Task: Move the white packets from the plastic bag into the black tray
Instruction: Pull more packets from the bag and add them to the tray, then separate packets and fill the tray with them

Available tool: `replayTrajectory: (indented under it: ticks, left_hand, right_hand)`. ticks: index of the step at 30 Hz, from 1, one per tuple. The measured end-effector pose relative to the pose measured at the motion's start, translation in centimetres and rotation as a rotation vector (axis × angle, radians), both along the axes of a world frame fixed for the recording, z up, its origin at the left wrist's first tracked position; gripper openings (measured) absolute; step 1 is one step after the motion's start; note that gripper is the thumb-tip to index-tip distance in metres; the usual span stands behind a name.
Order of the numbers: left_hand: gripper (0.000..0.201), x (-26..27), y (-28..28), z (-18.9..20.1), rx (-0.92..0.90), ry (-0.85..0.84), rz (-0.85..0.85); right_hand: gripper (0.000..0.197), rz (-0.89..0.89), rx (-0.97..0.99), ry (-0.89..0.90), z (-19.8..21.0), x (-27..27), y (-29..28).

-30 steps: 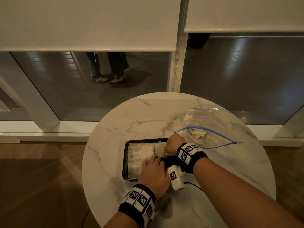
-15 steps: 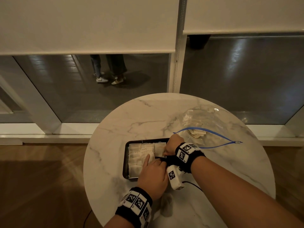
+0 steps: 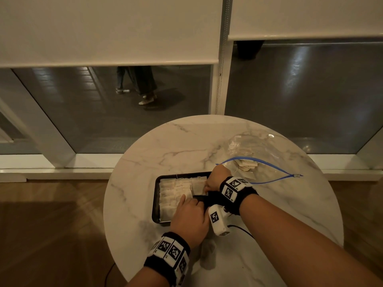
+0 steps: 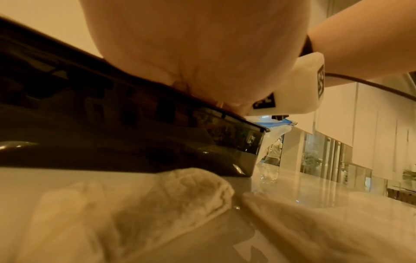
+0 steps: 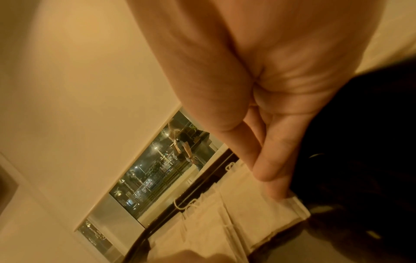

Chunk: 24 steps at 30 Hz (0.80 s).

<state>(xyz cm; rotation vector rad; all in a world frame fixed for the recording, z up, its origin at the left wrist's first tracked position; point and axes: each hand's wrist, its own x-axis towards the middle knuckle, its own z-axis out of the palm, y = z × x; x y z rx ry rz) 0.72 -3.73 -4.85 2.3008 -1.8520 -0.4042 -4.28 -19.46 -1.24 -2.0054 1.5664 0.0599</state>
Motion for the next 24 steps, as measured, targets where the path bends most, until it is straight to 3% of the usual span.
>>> replayTrajectory:
  ticks: [3, 5, 7, 8, 10, 12, 15, 18, 21, 24]
  left_hand:
    - [0.044, 0.0, 0.0, -0.1, -0.014, 0.019, 0.005]
    - [0.045, 0.0, 0.0, -0.2, -0.026, 0.035, 0.007]
    - [0.045, 0.0, 0.1, -0.1, -0.044, 0.031, -0.003]
    - [0.042, 0.0, 0.1, 0.0, -0.058, 0.033, -0.005]
    - [0.035, 0.0, 0.2, 0.2, -0.105, 0.049, -0.007]
    - [0.029, -0.2, 0.3, 0.4, -0.176, 0.058, -0.024]
    - [0.026, -1.4, 0.0, 1.3, -0.252, 0.088, -0.06]
    - [0.026, -3.3, -1.0, 2.6, -0.312, 0.118, -0.117]
    - [0.028, -5.0, -3.1, 3.9, -0.337, 0.111, -0.132]
    - [0.045, -5.8, -5.7, 5.5, -0.242, 0.042, -0.106]
  right_hand:
    - [0.031, 0.052, 0.016, -0.05, 0.1, -0.8, -0.5]
    - [0.026, -0.045, 0.084, -0.222, 1.2, -1.7, -0.3]
    - [0.032, -0.002, 0.121, -0.33, 2.6, -3.0, 0.1]
    - [0.032, 0.008, 0.138, -0.431, 3.6, -4.0, 1.2]
    - [0.02, -0.185, 0.237, -0.744, 5.2, -5.4, 2.6]
    - [0.011, -0.277, 0.224, -0.83, 5.9, -7.8, 3.4]
    - [0.01, -0.271, 0.071, -0.9, 5.4, -11.3, 4.6]
    - [0.023, -0.265, -0.246, -0.75, 3.5, -13.7, 4.8]
    - [0.037, -0.03, -0.518, -0.413, 2.3, -15.0, 5.0]
    - [0.048, 0.155, -0.673, -0.159, 2.0, -15.3, 4.5]
